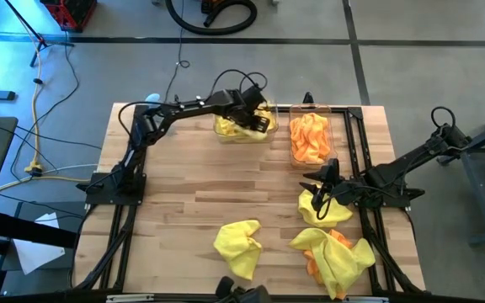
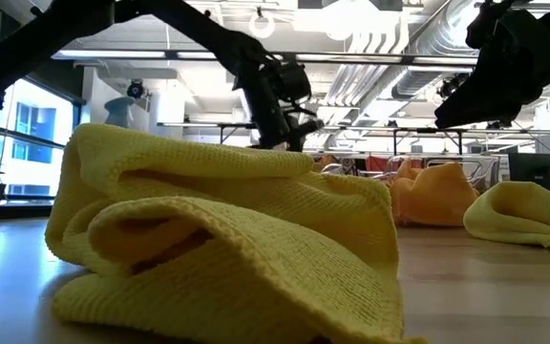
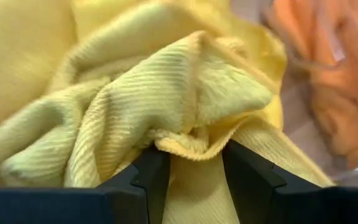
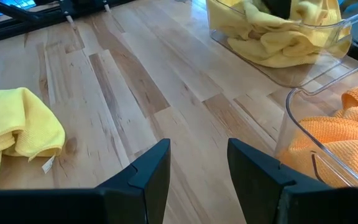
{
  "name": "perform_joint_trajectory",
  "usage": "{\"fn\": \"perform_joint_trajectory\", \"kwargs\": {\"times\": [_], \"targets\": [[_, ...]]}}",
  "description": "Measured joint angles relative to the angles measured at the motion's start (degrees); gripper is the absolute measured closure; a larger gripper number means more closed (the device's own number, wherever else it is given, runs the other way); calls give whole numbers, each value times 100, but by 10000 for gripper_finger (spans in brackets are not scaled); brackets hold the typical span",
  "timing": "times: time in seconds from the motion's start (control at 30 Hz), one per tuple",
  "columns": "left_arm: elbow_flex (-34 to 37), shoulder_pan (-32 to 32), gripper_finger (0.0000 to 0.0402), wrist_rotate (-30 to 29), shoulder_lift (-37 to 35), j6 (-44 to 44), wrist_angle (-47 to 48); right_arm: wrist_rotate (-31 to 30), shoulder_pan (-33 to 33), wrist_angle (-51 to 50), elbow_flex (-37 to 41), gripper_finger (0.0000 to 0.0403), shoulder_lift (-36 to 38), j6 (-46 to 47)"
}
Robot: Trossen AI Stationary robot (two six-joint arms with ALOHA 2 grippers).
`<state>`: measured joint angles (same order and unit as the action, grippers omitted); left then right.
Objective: Sort microfiber towel by color & place in baskets
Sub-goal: Put the yellow microfiber towel into the left transparent bin
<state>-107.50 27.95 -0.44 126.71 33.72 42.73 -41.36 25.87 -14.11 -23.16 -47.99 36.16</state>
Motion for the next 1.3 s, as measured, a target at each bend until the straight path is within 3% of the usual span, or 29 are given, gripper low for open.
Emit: {"fn": "perform_joint_trajectory", "kwargs": {"times": [0.2,0.4,0.57,0.77,0.93,1.3], "targets": [[0,-30,267,-303,-289,-33,-8,0,0,-6,0,247,1,0],[0,-194,267,134,-312,-247,101,0,0,-20,0,247,1,0],[0,-267,267,-327,-319,-386,36,0,0,-22,0,247,2,0],[-2,-247,267,204,-367,-396,105,0,0,-23,0,247,0,-2],[-2,-297,267,209,-336,-401,101,0,0,-22,0,247,0,0],[-2,-661,267,-154,-326,-942,104,0,0,-24,0,247,0,0]]}}
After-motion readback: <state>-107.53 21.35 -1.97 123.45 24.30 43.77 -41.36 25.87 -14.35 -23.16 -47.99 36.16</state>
